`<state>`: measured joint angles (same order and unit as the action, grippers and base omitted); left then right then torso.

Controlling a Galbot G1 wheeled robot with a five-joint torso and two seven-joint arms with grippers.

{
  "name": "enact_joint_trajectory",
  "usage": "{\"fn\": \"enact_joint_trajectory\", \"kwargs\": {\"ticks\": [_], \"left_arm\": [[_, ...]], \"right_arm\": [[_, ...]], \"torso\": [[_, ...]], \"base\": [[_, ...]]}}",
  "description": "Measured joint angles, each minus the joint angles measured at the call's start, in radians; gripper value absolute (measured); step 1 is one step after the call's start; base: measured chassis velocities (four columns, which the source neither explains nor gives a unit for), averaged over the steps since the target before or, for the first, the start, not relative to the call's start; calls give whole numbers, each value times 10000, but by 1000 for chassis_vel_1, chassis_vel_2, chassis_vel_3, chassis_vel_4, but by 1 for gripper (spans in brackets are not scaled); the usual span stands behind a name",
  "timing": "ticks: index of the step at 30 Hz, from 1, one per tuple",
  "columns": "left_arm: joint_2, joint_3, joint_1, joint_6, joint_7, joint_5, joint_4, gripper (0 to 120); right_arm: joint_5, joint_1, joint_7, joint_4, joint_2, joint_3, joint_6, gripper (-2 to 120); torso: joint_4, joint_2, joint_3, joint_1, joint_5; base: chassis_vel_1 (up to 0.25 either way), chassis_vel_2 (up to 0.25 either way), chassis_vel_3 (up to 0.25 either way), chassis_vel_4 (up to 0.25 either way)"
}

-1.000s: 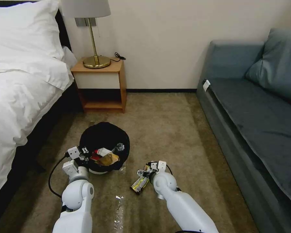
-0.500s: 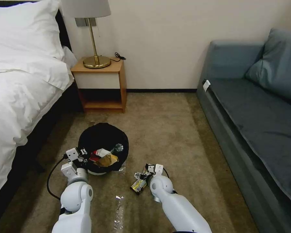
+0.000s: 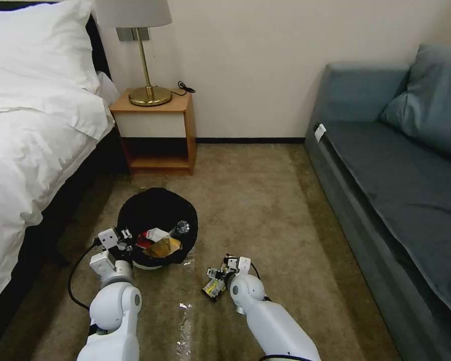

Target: Pick up the trash bin, then pick up the garbage on the floor and place it into the trash bin.

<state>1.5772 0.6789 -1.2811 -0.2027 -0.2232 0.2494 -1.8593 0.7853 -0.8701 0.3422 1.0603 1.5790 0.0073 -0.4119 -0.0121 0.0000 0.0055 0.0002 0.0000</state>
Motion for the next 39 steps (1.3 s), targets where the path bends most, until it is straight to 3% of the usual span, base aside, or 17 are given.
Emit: {"fn": "enact_joint_trajectory", "kwargs": {"ticks": [8, 17, 27, 39], "left_arm": [[-27, 69, -99, -52, -9, 1, -194, 4], [-99, 181, -100, -61, -12, 110, -161, 4], [-64, 67, -22, -57, -10, 97, -124, 4], [-24, 57, -62, -59, -24, 54, -245, 4]], "right_arm": [[-425, -20, -157, -356, -68, 177, 115, 100], [-102, -41, 515, 474, -704, 253, -242, 100], [-577, -89, 299, 55, -231, 504, -97, 100], [-1138, -50, -779, -723, 299, 792, 633, 100]], "torso": [[1, 1, 0, 0, 1], [-1, 0, 0, 0, 0], [-1, 1, 0, 0, 0], [0, 0, 0, 0, 0]], "base": [[0, 0, 0, 0], [0, 0, 0, 0], [0, 0, 0, 0], [0, 0, 0, 0]]}}
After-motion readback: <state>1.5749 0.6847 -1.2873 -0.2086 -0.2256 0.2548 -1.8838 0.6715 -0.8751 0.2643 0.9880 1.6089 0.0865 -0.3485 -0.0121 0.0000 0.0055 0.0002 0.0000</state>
